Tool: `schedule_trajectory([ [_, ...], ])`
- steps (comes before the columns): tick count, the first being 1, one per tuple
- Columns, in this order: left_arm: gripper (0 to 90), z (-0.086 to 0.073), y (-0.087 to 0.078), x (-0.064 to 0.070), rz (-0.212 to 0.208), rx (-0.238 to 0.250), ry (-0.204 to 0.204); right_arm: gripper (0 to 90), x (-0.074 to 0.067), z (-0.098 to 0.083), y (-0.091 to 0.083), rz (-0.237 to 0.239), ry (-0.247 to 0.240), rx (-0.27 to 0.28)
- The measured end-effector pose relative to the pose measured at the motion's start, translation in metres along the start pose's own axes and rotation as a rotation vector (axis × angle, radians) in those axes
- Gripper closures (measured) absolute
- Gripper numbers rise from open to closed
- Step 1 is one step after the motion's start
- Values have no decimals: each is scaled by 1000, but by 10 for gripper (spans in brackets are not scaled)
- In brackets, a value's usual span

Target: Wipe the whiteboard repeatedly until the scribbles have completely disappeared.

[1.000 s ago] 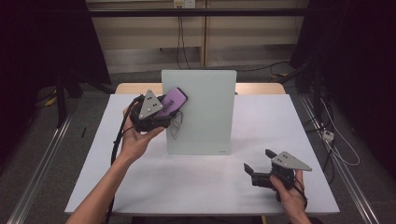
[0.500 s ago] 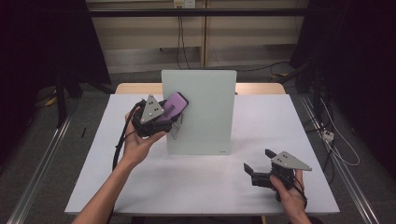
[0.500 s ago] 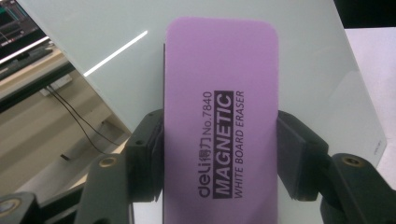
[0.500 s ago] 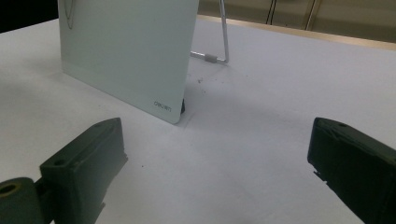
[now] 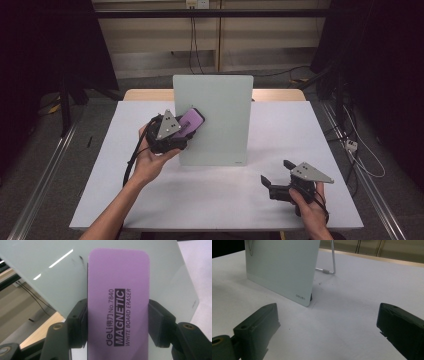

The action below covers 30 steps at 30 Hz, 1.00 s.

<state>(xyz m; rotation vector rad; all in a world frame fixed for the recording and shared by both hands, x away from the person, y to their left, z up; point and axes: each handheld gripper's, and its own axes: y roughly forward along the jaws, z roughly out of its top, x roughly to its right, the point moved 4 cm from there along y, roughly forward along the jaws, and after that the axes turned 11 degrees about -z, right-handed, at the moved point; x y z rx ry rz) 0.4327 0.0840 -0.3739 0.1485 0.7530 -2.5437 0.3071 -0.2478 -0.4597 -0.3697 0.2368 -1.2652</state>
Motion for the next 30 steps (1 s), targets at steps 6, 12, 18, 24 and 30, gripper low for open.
schedule_trajectory([
  [6,413,-7,6,9,-26,-29,9,38,-1,0,1,-2,3,-2],
  [12,413,-5,5,6,-43,-22,-19,38,-1,0,1,0,3,-2],
  [18,414,10,-2,-6,-16,5,-43,38,0,0,1,1,2,-2],
  [24,413,23,-13,-21,26,63,-78,38,0,0,0,0,0,-1],
  [30,414,24,-16,-25,46,52,-57,38,1,0,0,-4,5,0],
])
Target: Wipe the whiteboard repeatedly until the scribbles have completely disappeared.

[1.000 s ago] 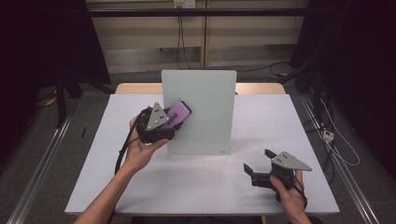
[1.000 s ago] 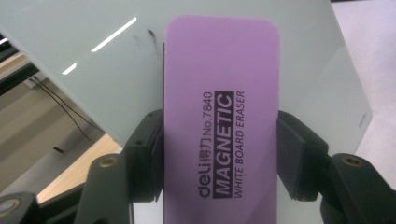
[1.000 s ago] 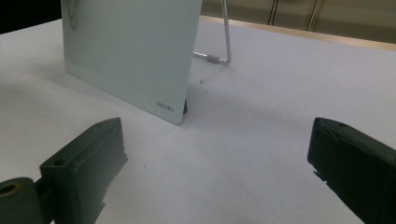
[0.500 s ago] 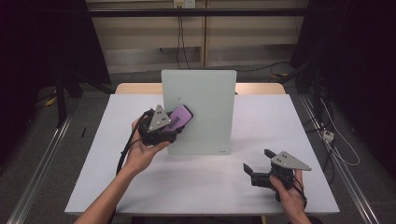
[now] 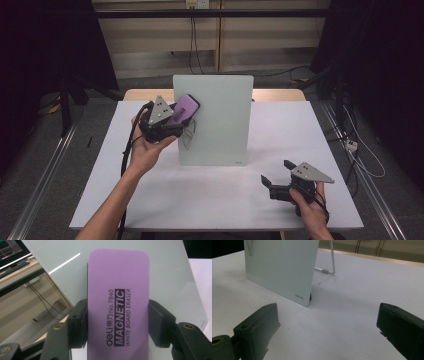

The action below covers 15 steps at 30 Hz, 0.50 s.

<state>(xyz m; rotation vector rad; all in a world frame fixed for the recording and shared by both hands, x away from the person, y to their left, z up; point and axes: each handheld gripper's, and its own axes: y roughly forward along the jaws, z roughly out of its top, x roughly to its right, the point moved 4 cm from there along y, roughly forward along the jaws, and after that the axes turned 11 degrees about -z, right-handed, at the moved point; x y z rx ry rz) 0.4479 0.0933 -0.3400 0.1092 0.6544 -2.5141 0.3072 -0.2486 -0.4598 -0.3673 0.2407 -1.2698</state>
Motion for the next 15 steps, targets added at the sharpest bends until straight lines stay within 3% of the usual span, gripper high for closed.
schedule_trajectory([
  [15,413,-23,11,20,-49,-85,58,38,-1,0,0,1,-5,-1],
])
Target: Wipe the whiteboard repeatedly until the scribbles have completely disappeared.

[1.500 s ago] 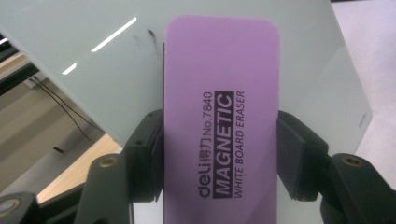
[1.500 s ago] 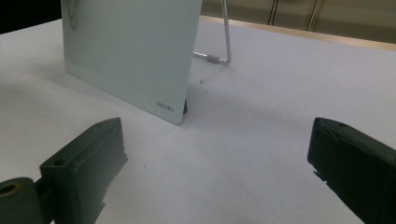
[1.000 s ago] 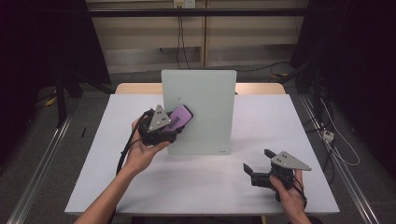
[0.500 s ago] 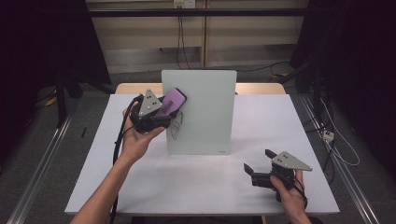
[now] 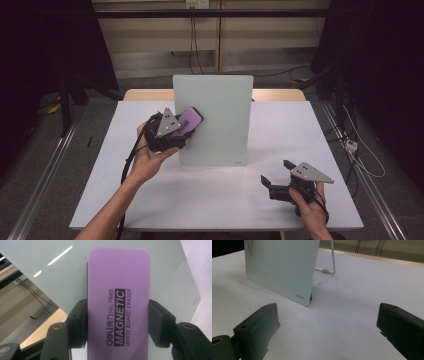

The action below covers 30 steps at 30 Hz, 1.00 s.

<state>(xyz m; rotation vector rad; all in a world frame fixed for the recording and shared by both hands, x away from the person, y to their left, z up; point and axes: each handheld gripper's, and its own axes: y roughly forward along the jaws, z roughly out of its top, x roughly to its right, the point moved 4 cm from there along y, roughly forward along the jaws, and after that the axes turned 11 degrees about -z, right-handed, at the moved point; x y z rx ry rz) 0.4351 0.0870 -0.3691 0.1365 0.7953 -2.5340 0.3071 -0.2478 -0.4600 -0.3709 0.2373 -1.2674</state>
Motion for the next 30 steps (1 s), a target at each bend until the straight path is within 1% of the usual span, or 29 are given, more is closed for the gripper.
schedule_trajectory([
  [3,413,-4,3,4,-11,-18,13,38,0,0,0,0,0,0],
  [6,413,-7,5,8,-19,-32,19,38,0,0,0,-1,-1,1],
  [7,413,-9,7,10,-22,-33,15,38,0,0,0,-2,-1,0],
  [10,413,-13,10,15,-34,-54,32,38,0,0,0,-1,-2,0],
  [13,413,-17,14,20,-47,-64,33,38,0,0,0,-2,-2,0],
  [17,413,-23,19,27,-70,-97,48,38,0,0,0,-2,-2,0],
  [21,412,-29,23,32,-96,-114,43,38,0,0,0,-3,-2,1],
  [24,413,-26,21,28,-128,-122,32,38,0,0,0,-2,-2,0],
  [25,413,-24,21,26,-129,-120,31,38,0,0,0,-2,-3,1],
  [27,413,-18,18,22,-114,-114,35,38,0,0,1,-2,-3,-1],
  [28,413,-14,15,19,-98,-102,30,38,0,0,1,-1,-2,0],
  [30,413,-5,11,11,-83,-82,11,38,0,0,1,-3,0,1],
])
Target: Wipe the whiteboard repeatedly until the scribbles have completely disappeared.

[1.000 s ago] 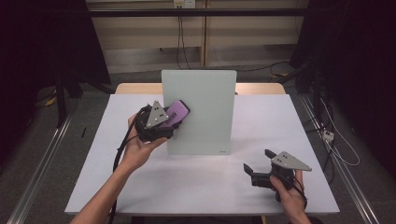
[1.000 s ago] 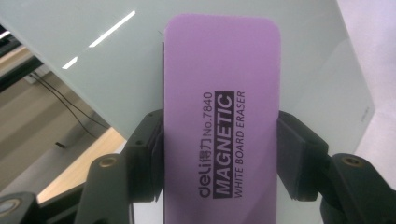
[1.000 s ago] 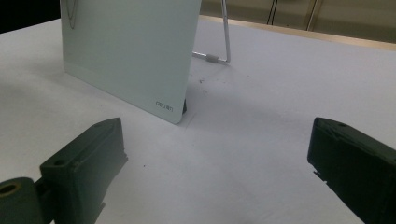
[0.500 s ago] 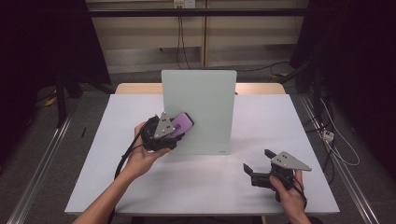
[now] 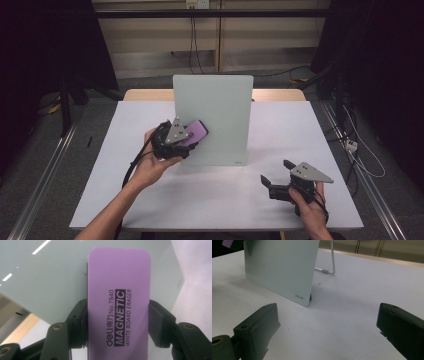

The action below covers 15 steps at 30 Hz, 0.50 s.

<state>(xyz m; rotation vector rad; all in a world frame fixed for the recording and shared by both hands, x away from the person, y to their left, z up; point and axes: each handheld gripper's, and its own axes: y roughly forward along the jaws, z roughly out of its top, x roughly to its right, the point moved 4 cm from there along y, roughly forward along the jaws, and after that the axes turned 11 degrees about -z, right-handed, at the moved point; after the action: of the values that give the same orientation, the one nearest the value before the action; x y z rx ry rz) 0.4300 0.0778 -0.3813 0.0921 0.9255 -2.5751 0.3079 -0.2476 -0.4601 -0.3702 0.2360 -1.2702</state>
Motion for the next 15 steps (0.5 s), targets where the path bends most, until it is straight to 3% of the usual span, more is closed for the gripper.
schedule_trajectory([
  [3,413,11,-9,-10,37,16,-4,38,0,0,-1,-1,-1,5],
  [9,413,25,-26,-29,91,84,-50,38,1,0,-2,-2,-2,7],
  [12,413,28,-28,-31,105,94,-57,38,0,0,-1,-1,2,5],
  [15,413,26,-26,-29,107,72,-37,38,0,0,-1,0,-4,4],
])
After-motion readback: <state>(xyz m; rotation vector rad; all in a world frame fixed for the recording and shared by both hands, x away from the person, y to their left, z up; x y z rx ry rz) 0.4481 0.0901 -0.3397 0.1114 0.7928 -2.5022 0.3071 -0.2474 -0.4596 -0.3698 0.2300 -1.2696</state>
